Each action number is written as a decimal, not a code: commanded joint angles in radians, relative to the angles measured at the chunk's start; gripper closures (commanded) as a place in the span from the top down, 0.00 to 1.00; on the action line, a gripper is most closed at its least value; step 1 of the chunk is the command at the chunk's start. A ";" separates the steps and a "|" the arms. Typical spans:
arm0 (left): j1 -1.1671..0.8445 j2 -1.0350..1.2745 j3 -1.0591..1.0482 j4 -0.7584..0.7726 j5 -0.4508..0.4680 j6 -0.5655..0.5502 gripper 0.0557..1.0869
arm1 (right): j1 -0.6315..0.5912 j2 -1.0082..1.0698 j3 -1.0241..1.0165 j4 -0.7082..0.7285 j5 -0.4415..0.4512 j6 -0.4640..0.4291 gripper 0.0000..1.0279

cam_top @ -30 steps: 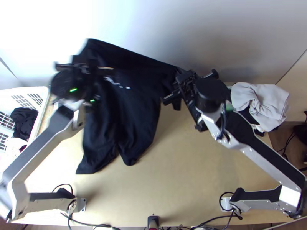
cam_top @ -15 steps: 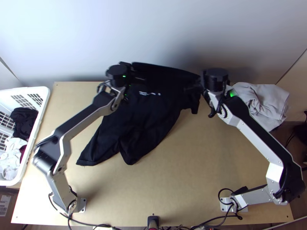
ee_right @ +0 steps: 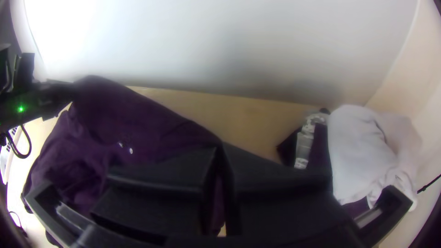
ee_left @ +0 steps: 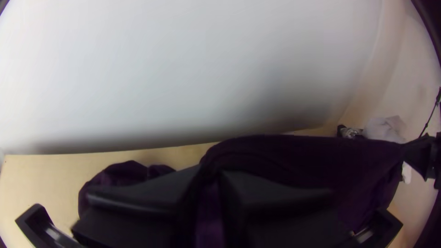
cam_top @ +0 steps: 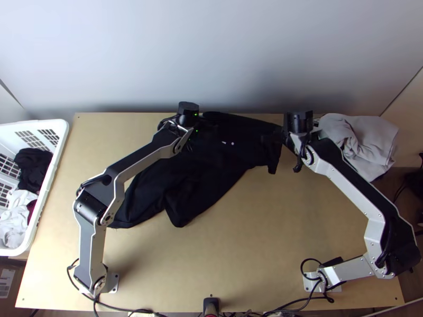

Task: Fold the t-shirt

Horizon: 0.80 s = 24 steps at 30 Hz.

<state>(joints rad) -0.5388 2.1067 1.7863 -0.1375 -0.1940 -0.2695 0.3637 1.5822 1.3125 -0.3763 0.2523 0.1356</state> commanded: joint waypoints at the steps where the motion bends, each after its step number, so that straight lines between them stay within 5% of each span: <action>1: -0.033 0.013 0.099 -0.257 0.074 -0.154 0.85 | 0.034 0.002 -0.022 -0.019 -0.013 0.024 0.03; 3: -0.046 0.004 0.124 -0.384 0.120 -0.177 0.94 | 0.047 0.002 -0.021 -0.021 -0.012 0.025 0.03; 13: -0.171 -0.212 0.097 -0.959 0.146 -0.082 0.95 | 0.064 -0.028 -0.039 -0.036 -0.013 0.024 0.03; 24: -0.305 -0.494 -0.312 -0.967 0.084 -0.123 0.95 | 0.078 -0.099 -0.076 -0.070 -0.024 0.065 0.03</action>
<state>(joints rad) -0.7639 1.7294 1.6661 -1.0622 -0.0566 -0.3531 0.4248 1.5246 1.2594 -0.4213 0.2371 0.1761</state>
